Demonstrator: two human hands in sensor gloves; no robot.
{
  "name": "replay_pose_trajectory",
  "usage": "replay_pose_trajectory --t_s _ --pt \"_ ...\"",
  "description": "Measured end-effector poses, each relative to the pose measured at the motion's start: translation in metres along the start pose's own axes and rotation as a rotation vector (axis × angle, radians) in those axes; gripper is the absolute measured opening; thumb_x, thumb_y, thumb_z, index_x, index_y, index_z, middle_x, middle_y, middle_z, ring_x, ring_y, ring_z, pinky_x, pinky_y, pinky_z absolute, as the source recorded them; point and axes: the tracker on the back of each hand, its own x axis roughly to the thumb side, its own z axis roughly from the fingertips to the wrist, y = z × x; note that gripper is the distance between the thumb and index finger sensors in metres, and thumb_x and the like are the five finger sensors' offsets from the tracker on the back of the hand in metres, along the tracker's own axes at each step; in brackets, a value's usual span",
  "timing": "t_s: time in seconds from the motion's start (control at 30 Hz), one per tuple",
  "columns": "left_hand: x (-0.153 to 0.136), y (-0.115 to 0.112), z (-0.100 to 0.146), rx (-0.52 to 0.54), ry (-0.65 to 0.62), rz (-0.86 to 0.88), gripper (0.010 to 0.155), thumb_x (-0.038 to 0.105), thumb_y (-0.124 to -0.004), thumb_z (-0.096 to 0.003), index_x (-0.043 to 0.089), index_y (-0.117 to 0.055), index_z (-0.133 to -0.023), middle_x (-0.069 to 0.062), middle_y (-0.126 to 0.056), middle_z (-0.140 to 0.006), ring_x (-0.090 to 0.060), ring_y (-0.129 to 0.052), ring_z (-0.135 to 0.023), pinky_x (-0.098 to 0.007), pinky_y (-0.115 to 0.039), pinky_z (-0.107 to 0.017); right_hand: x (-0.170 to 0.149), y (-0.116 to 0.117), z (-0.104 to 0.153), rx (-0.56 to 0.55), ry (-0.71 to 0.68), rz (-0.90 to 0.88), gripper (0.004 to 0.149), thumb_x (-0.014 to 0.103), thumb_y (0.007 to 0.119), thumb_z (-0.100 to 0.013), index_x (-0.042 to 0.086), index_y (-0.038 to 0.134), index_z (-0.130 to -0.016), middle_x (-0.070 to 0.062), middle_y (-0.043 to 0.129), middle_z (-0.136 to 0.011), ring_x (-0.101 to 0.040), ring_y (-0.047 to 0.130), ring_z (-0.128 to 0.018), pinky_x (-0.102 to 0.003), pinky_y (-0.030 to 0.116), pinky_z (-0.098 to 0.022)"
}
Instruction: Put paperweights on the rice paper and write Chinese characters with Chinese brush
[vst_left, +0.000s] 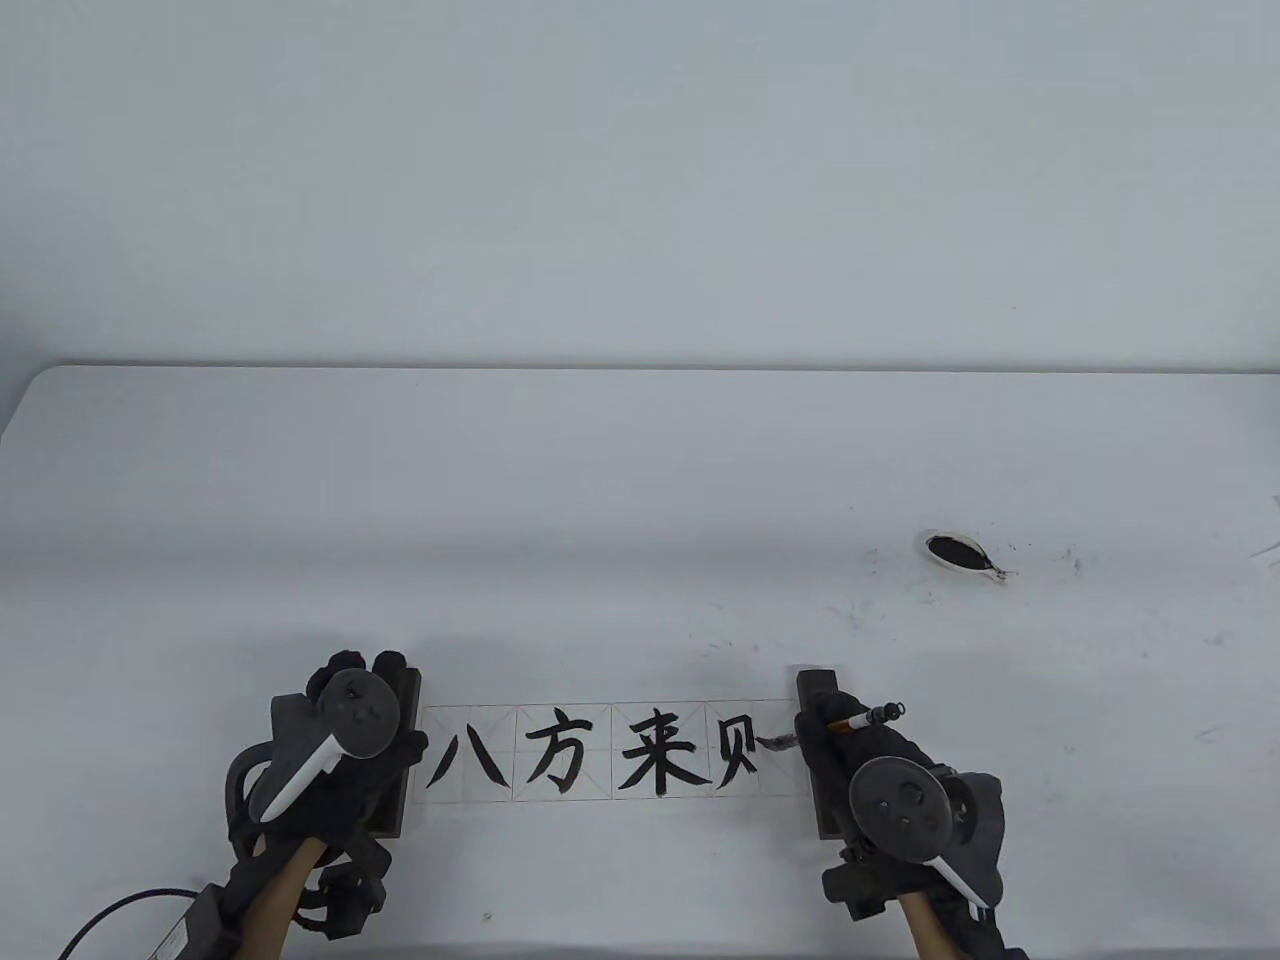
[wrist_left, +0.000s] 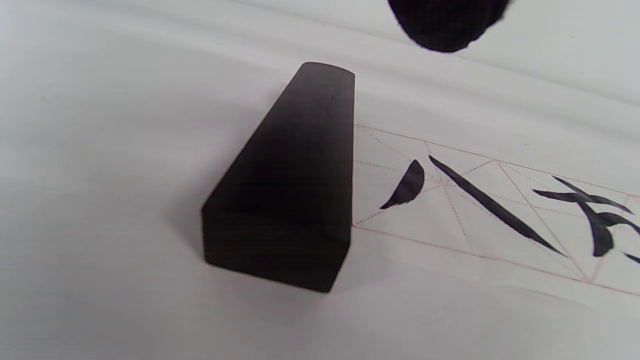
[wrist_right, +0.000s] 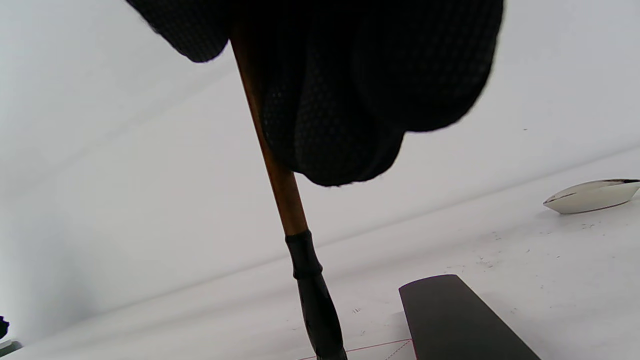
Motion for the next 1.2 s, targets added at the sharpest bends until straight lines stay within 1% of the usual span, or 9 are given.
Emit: replay_pose_trajectory --t_s 0.2,0.27,0.37,0.43,0.5,0.6,0.87,1.2 --pt "0.000 0.000 0.000 0.000 0.000 0.000 0.082 0.053 -0.059 -0.0529 0.040 -0.006 -0.115 -0.007 -0.003 -0.125 -0.037 -0.012 -0.120 -0.052 -0.013 -0.086 0.003 -0.003 0.002 -0.057 0.007 0.122 0.042 0.038 0.066 -0.057 0.006 0.079 -0.081 -0.014 0.097 -0.063 -0.025 0.101 -0.042 -0.032 0.087 -0.028" --pt "0.000 0.000 0.000 0.000 0.000 0.000 0.082 0.053 -0.059 -0.0528 0.040 -0.006 -0.115 -0.008 -0.003 -0.125 -0.037 -0.012 -0.120 -0.052 -0.013 -0.086 0.006 -0.003 0.003 -0.059 -0.004 0.154 0.042 0.038 0.066 -0.057 0.007 0.080 -0.081 -0.014 0.098 -0.062 -0.024 0.101 -0.042 -0.032 0.087 -0.028" --pt "0.000 0.000 0.000 0.000 0.000 0.000 0.082 0.053 -0.059 -0.0528 0.040 -0.007 -0.115 -0.008 -0.004 -0.125 -0.037 -0.012 -0.120 -0.052 -0.013 -0.086 0.008 -0.002 0.003 -0.054 -0.012 0.152 0.042 0.038 0.066 -0.057 0.007 0.080 -0.081 -0.014 0.098 -0.062 -0.024 0.101 -0.042 -0.032 0.087 -0.028" --pt "0.000 0.000 0.001 -0.002 0.004 0.002 0.082 0.053 -0.059 -0.0528 0.040 -0.007 -0.115 -0.007 -0.004 -0.125 -0.037 -0.013 -0.120 -0.052 -0.013 -0.086 0.006 -0.003 0.004 -0.061 -0.015 0.103 0.042 0.039 0.066 -0.057 0.008 0.080 -0.081 -0.012 0.098 -0.062 -0.023 0.102 -0.042 -0.031 0.087 -0.028" --pt "0.000 0.000 0.000 -0.002 0.005 0.003 0.082 0.053 -0.059 -0.0529 0.040 -0.006 -0.115 -0.008 -0.003 -0.125 -0.037 -0.013 -0.120 -0.052 -0.013 -0.086 0.004 -0.005 0.004 -0.108 -0.001 0.034 0.042 0.039 0.066 -0.057 0.007 0.079 -0.081 -0.013 0.098 -0.062 -0.023 0.102 -0.042 -0.031 0.087 -0.028" --pt "0.000 0.000 0.000 -0.003 0.004 0.002 0.082 0.053 -0.059 -0.0528 0.040 -0.007 -0.115 -0.007 -0.003 -0.125 -0.037 -0.012 -0.120 -0.052 -0.013 -0.086 0.002 -0.005 0.004 -0.144 0.012 0.041 0.043 0.039 0.065 -0.057 0.006 0.078 -0.083 -0.013 0.097 -0.064 -0.024 0.102 -0.044 -0.031 0.087 -0.029" --pt "0.000 0.000 0.000 -0.003 0.004 0.002 0.083 0.053 -0.059 -0.0529 0.040 -0.007 -0.115 -0.008 -0.003 -0.125 -0.037 -0.013 -0.120 -0.052 -0.013 -0.086 0.000 0.003 0.002 -0.098 0.026 0.056 0.045 0.038 0.065 -0.057 0.006 0.076 -0.086 -0.014 0.096 -0.068 -0.024 0.101 -0.048 -0.033 0.087 -0.032" --pt "-0.001 0.000 0.000 -0.003 0.001 0.001 0.082 0.053 -0.059 -0.0528 0.040 -0.007 -0.115 -0.008 -0.004 -0.125 -0.037 -0.013 -0.120 -0.052 -0.013 -0.086 0.002 0.007 0.001 -0.058 0.039 0.074 0.045 0.038 0.065 -0.057 0.005 0.076 -0.086 -0.015 0.095 -0.069 -0.025 0.101 -0.049 -0.033 0.087 -0.032"
